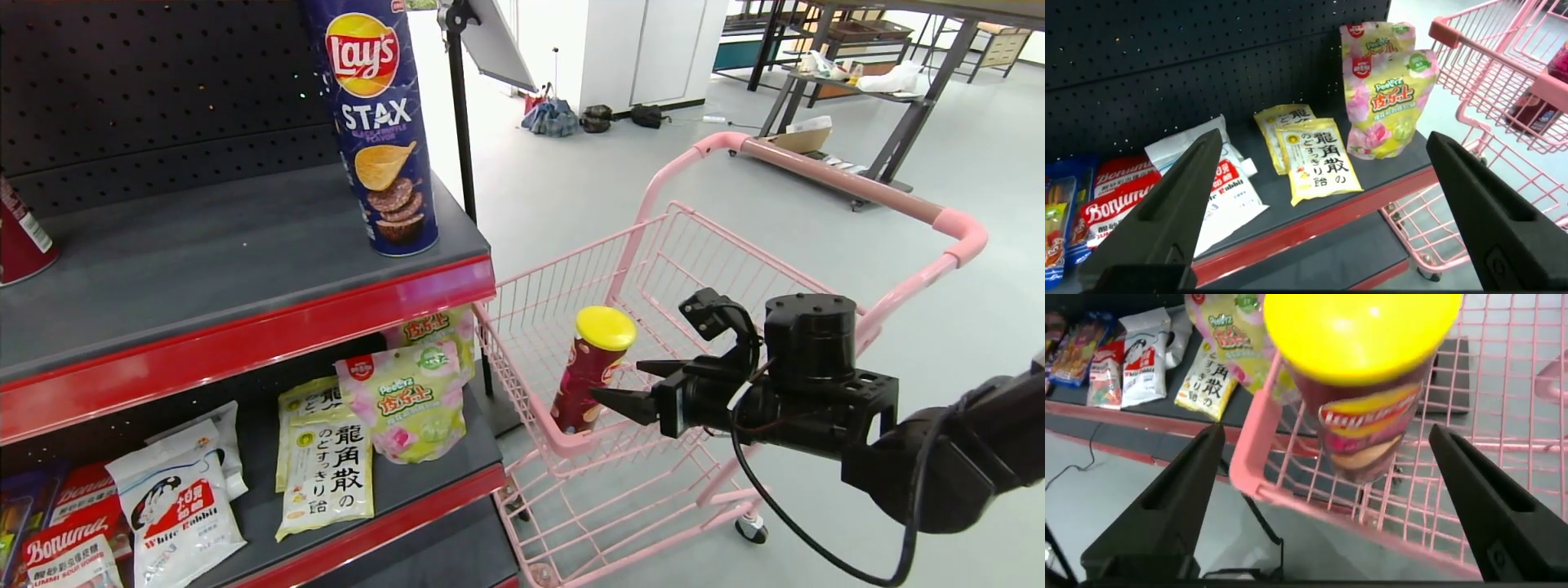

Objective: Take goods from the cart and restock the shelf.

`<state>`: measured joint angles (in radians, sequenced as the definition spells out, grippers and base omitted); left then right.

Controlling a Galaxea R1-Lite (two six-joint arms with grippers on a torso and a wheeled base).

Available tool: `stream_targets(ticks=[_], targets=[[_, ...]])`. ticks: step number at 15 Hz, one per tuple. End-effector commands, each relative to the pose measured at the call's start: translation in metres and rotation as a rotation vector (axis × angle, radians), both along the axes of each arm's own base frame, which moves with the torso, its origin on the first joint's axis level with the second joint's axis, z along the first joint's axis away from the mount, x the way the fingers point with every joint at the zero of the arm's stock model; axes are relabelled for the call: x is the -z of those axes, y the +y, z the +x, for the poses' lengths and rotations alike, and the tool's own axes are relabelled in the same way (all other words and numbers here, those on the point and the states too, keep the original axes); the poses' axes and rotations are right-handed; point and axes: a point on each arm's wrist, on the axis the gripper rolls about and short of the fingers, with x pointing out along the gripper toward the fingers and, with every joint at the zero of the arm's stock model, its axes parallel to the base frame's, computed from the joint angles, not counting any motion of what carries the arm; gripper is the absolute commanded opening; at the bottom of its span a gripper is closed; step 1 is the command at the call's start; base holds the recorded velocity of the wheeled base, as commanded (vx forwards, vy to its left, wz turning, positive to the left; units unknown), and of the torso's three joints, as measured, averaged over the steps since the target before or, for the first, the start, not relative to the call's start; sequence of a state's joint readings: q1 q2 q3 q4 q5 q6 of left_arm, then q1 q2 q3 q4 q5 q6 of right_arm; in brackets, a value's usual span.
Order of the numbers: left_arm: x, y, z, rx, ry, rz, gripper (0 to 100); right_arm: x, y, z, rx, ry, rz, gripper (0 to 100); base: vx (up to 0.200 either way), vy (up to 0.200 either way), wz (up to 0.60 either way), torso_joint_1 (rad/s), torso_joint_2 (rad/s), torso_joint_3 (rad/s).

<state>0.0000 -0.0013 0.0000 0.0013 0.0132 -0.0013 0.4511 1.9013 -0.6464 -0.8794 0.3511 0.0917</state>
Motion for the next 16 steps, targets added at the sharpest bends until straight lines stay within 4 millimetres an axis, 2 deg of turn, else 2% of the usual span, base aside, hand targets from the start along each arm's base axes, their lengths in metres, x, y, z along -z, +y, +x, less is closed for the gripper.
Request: stream_targets(ticks=[1, 6, 12, 15, 16], targets=[[0.000, 0.000, 0.000, -0.001, 0.000, 0.001, 100, 0.009, 0.007, 0.016, 0.002, 0.009, -0.004, 100, 0.000, 0.000, 0.00, 0.000, 0.00, 0.000], [0.000, 0.000, 0.000, -0.001, 0.000, 0.001, 100, 0.026, 0.016, 0.034, -0.001, 0.014, -0.030, 100, 0.000, 0.000, 0.00, 0.000, 0.00, 0.000], [0.000, 0.000, 0.000, -0.002, 0.002, 0.001, 100, 0.022, 0.026, 0.056, 0.001, -0.035, -0.007, 100, 0.000, 0.000, 0.00, 0.000, 0.00, 0.000], [0.000, 0.000, 0.000, -0.002, 0.002, 0.001, 100, 0.028, 0.032, 0.063, -0.003, -0.035, -0.007, 100, 0.000, 0.000, 0.00, 0.000, 0.00, 0.000], [0.000, 0.000, 0.000, -0.002, 0.002, 0.001, 100, 0.030, 0.033, 0.065, -0.003, -0.034, -0.008, 0, 0.000, 0.000, 0.00, 0.000, 0.00, 0.000]])
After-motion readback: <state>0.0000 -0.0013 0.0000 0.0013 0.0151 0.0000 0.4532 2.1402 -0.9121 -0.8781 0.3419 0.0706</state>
